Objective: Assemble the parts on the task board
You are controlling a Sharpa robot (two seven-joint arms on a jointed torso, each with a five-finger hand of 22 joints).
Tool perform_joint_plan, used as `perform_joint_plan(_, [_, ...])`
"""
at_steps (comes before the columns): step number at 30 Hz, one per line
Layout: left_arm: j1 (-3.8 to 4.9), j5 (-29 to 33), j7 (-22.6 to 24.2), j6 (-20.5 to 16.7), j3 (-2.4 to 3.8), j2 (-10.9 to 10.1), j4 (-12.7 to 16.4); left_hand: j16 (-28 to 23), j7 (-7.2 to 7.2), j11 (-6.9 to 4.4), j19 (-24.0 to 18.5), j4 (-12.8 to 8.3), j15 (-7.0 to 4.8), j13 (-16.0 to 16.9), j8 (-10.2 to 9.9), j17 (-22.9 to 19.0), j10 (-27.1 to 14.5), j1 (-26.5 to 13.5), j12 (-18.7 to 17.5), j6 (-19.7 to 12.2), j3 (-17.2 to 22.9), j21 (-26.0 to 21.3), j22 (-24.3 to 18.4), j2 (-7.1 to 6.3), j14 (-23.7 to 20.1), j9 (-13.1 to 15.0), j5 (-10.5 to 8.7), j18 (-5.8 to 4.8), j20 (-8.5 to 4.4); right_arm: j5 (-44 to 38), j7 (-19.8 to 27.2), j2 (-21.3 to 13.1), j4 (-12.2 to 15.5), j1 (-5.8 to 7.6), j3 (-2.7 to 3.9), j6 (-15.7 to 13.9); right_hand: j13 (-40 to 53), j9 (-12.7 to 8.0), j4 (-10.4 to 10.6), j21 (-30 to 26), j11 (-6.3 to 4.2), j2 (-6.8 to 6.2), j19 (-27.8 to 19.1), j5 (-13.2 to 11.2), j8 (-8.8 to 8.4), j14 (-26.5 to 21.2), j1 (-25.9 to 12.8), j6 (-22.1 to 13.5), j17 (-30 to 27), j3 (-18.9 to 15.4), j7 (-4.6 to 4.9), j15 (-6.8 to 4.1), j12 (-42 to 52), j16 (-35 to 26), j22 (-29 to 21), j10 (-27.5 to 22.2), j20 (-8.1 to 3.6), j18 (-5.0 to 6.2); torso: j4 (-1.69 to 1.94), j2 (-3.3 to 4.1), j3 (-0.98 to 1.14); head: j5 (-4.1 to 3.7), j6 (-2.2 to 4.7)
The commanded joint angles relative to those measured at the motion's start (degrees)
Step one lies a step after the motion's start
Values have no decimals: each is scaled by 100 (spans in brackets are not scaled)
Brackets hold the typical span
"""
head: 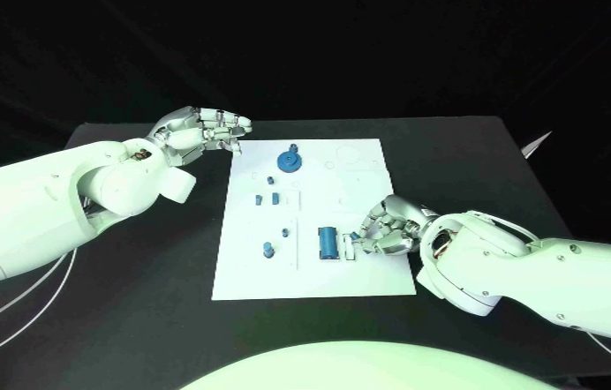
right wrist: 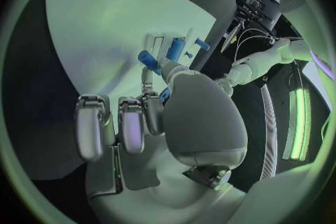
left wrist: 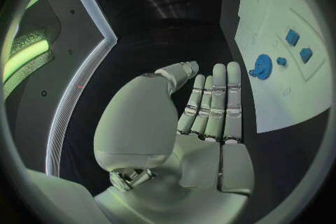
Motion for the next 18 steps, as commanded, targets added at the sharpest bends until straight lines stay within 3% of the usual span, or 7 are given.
perform_joint_plan(1, [4, -1, 21, 102, 4, 3, 19, 32, 195, -12, 29, -16, -13, -8, 34, -6, -45, 24, 27, -40, 23, -27, -3, -5, -43, 7, 28, 83, 21, 201, 1, 87, -62, -41, -3, 42, 857, -2, 50, 23, -6, -13, 501, -34, -5, 550, -133, -9, 1283, -6, 27, -37, -13, 26, 1328, 151, -25, -61, 0, 4, 7, 5, -4])
perform_joint_plan(18, [4, -2, -4, 129, 4, -2, 19, 34, 200, -9, 31, -24, -10, -16, 46, -14, -52, 28, 40, -45, 26, -18, 4, -4, -45, 5, 25, 79, 20, 41, -168, 317, -274, -79, -2, 362, 848, 78, 183, 32, -22, -46, 505, -33, 68, 551, -605, 58, 1288, -35, 4, -48, -40, 28, 1335, 155, -28, -63, -1, 4, 8, 7, -18])
